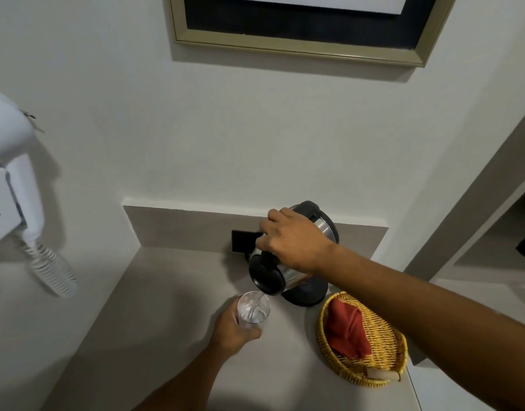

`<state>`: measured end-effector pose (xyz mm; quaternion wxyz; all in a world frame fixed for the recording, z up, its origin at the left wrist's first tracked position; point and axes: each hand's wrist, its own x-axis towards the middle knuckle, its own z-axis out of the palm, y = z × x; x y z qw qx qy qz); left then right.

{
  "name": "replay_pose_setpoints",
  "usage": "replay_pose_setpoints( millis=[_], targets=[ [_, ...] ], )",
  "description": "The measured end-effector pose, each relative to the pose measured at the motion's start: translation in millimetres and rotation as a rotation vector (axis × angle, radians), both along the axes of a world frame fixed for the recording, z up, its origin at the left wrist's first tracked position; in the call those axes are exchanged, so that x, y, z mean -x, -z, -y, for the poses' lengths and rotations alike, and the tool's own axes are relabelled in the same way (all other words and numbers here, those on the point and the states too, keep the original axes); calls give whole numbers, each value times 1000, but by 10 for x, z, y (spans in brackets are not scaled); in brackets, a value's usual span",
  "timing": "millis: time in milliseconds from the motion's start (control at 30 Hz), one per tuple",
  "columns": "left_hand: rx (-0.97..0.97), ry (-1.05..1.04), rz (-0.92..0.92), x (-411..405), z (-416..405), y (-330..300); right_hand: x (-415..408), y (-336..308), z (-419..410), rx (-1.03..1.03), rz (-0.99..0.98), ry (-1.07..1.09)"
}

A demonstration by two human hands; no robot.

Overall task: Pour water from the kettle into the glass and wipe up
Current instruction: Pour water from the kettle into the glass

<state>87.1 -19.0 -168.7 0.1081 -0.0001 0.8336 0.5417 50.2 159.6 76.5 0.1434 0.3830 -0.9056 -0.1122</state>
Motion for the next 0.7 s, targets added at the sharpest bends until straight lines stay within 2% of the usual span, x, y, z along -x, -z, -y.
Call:
replay_pose_setpoints(
  millis=[400,700],
  targets=[
    [56,-3,-68,-15,10,19,-13,-95,-12,-48,-48,11],
    [36,4,-63,5,28,80,-5,-54,-66,-37,-9,46]
  ],
)
